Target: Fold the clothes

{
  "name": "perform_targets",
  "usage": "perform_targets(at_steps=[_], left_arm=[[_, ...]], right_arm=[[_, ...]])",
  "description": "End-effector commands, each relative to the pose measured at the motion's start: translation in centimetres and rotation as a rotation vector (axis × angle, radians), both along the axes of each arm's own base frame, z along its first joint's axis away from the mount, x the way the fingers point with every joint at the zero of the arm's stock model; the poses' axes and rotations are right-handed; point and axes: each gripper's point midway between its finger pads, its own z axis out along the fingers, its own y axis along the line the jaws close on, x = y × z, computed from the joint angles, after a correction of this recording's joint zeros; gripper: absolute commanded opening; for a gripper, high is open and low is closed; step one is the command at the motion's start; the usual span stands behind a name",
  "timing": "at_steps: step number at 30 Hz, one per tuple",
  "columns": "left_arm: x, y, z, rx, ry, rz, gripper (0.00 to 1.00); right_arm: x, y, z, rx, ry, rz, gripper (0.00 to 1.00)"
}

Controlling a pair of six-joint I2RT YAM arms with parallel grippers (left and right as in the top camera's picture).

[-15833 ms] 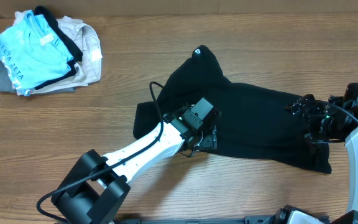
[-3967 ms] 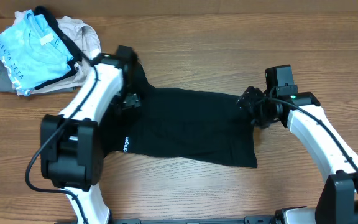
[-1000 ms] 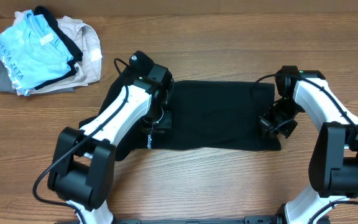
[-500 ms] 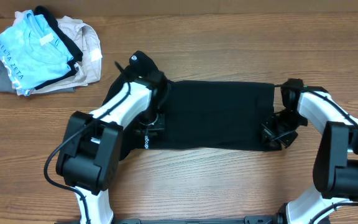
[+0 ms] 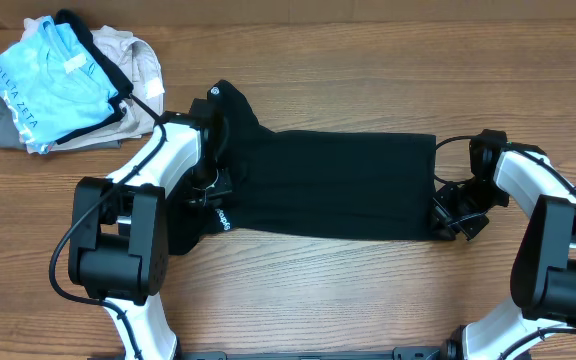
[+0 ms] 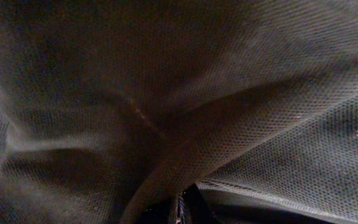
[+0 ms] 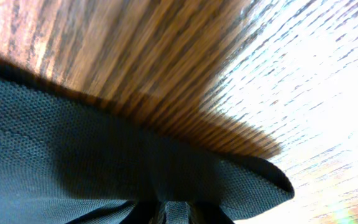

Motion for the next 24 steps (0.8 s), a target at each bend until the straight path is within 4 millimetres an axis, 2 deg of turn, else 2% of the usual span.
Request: perform_targets(at_steps=[1,6,10,15,17,18,19,20,21,23,24], left_arm=[[-0.8,2.6,-0.3,0.091,0.038,-0.012,0.09],[-0.8,2.7,1.0,0.099,0.023,-0.012,0.11],[-0.6,2.7,3.0,0.097,0.001,-0.011,0.11],[0.2,3.0,7.1,0.108,-0.092,0.014,0.13],[0.8,2.9,9.3,0.098,-0.15,0.017,0.18],[1.1,2.8,10.2,0.09,-0.178,0.019,0.26],[1.4,2.7,11.2,0.082,-0.207,0.02,0.42],[1.7,2.5,12.0,0.073,-0.237,0.022,0.7],[2.1,2.3,12.9,0.061,-0.268,0.024,0.89],[3.6,1.7,14.4,0.023,-0.341,0.011,0.95],[4.4,1.3,15.1,0.004,-0.374,-0.002,0.96]], right_arm=[[0.3,-4.0,-0.1,-0.13,-0.011,-0.049,0.14],[1.1,-5.9,1.6,-0.132,-0.024,-0.092,0.14],[1.7,-7.2,3.2,-0.14,-0.028,-0.121,0.11],[3.0,-7.8,5.8,-0.143,-0.05,-0.11,0.1],[3.8,-8.1,7.3,-0.149,-0.072,-0.111,0.1],[4.3,-8.2,8.0,-0.151,-0.087,-0.111,0.11],[5.0,-8.2,8.7,-0.143,-0.114,-0.096,0.14],[5.9,-7.9,9.4,-0.119,-0.158,-0.06,0.17],[7.0,-7.4,10.3,-0.084,-0.214,-0.021,0.26],[8.7,-6.8,11.6,-0.035,-0.297,0.02,0.61],[9.4,-6.6,12.1,-0.023,-0.333,0.022,0.75]])
